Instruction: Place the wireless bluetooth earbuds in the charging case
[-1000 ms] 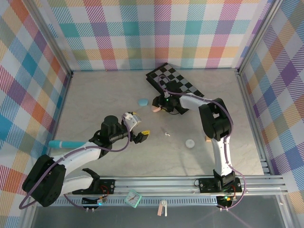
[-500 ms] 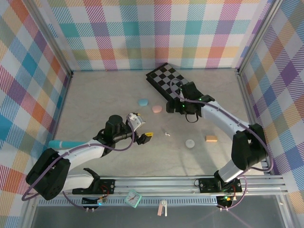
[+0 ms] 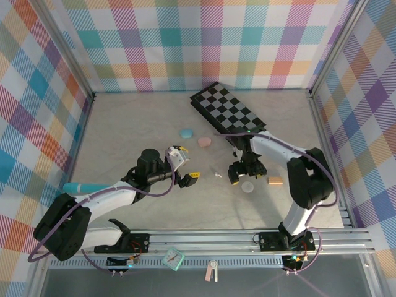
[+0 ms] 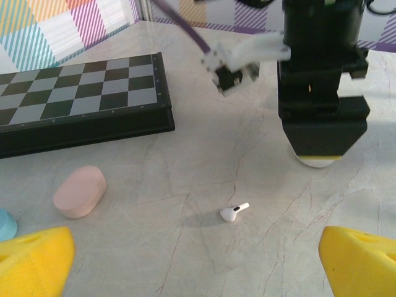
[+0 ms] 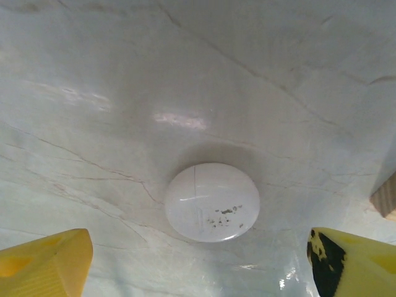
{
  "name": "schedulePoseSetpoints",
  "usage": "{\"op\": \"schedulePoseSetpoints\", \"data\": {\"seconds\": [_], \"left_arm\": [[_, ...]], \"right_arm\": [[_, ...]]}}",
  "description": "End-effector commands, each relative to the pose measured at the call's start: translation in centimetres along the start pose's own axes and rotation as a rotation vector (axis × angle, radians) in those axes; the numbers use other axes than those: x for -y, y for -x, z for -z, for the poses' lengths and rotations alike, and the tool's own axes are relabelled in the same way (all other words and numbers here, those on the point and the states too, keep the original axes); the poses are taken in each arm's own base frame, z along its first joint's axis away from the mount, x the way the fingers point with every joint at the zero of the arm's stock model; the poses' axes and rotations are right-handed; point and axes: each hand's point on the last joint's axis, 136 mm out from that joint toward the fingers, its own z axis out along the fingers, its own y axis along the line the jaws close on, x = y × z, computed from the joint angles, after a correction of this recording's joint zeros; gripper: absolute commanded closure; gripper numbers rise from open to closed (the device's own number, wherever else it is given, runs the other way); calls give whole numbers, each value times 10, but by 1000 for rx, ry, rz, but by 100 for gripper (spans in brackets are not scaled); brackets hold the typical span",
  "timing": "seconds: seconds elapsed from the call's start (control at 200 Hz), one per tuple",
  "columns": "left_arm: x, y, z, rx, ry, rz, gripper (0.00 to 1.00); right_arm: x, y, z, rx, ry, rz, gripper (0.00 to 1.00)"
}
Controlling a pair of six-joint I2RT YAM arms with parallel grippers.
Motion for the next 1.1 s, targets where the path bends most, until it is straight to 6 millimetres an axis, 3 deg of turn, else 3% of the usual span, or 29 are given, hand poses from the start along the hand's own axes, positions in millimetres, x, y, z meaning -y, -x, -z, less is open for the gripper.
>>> {"op": "schedulePoseSetpoints", "data": {"seconds": [0.0,0.3,0.705,0.89,0.985,1.095], "left_arm": [[2,18,4,34,-10,-46,0],[3,15,4,25,-9,-46,0],[4,14,5,26,-13,-45,0],[-4,23,3,67,24,34,0],[-9,36,2,133,46,80,0],[-16,55,0,188,105,141,0]], "right_arm": [[4,-12,-12,-116,-39,24,13],[6,-10,-33,-170,-59,7,29],[7,-6,-34,-146,-71,-31,52],[-12,7,-1,1,53,-34,53],[-25,24,30,150,155,-56,53],[-48,44,77,335,386,-103,53]]}}
